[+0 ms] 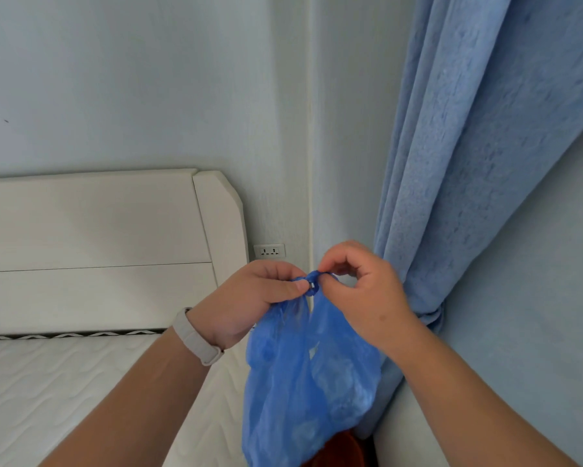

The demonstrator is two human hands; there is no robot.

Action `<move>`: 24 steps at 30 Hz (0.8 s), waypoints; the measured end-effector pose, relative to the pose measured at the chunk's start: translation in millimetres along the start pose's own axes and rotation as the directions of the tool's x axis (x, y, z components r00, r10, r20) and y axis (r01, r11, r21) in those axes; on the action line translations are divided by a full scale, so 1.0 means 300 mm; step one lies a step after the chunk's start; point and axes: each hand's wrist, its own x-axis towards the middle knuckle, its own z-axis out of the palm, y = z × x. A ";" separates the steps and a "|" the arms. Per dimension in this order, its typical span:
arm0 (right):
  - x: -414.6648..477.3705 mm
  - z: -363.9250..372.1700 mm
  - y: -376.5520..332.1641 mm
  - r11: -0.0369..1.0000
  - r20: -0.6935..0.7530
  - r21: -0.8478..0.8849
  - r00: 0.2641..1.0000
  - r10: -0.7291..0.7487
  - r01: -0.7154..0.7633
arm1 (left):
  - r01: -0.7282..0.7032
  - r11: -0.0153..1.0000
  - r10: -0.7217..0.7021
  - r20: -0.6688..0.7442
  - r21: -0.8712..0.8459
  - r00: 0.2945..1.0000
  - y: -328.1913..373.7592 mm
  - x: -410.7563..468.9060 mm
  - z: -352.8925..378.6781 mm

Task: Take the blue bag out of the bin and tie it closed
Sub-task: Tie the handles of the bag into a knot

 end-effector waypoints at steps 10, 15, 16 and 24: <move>-0.012 0.002 -0.012 0.932 0.132 0.112 0.934 0.331 -0.346 | -0.127 0.984 0.139 -0.092 0.128 0.986 0.023 0.009 0.005; -0.007 -0.008 -0.019 0.901 0.202 0.210 0.918 0.340 -0.380 | -0.146 0.888 0.212 -0.107 0.437 0.972 0.024 0.020 0.004; -0.009 -0.005 -0.014 0.897 0.192 0.218 0.918 0.346 -0.384 | -0.147 0.861 0.239 -0.133 0.486 0.962 0.019 0.023 0.007; -0.003 0.002 -0.004 0.886 0.113 0.305 0.937 0.330 -0.349 | -0.147 0.912 0.209 -0.127 0.383 0.970 0.002 0.014 0.003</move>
